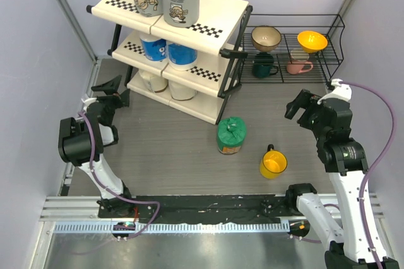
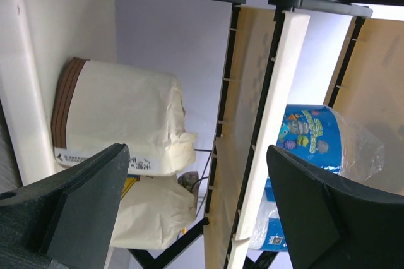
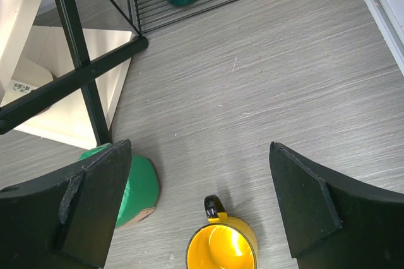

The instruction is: Place and organize the paper towels onto the shelf

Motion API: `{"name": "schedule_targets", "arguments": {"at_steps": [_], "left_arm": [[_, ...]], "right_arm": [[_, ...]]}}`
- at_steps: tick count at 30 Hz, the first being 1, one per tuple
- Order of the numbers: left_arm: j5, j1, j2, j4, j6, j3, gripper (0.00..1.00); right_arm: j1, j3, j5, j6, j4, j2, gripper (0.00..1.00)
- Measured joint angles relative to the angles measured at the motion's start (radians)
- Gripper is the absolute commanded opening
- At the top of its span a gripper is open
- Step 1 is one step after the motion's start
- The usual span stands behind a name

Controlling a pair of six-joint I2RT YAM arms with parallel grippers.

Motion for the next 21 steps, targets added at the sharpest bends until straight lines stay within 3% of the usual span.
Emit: {"name": "schedule_targets", "arguments": {"at_steps": [14, 21], "left_arm": [[-0.018, -0.023, 0.086, -0.039, 0.035, 0.193, 0.95], [-0.037, -0.04, 0.142, -0.06, 0.037, 0.218, 0.95]], "right_arm": [[0.0, -0.038, 0.0, 0.0, 0.025, 0.016, 0.95], [0.0, -0.043, 0.001, 0.0, 0.034, 0.031, 0.96]]}}
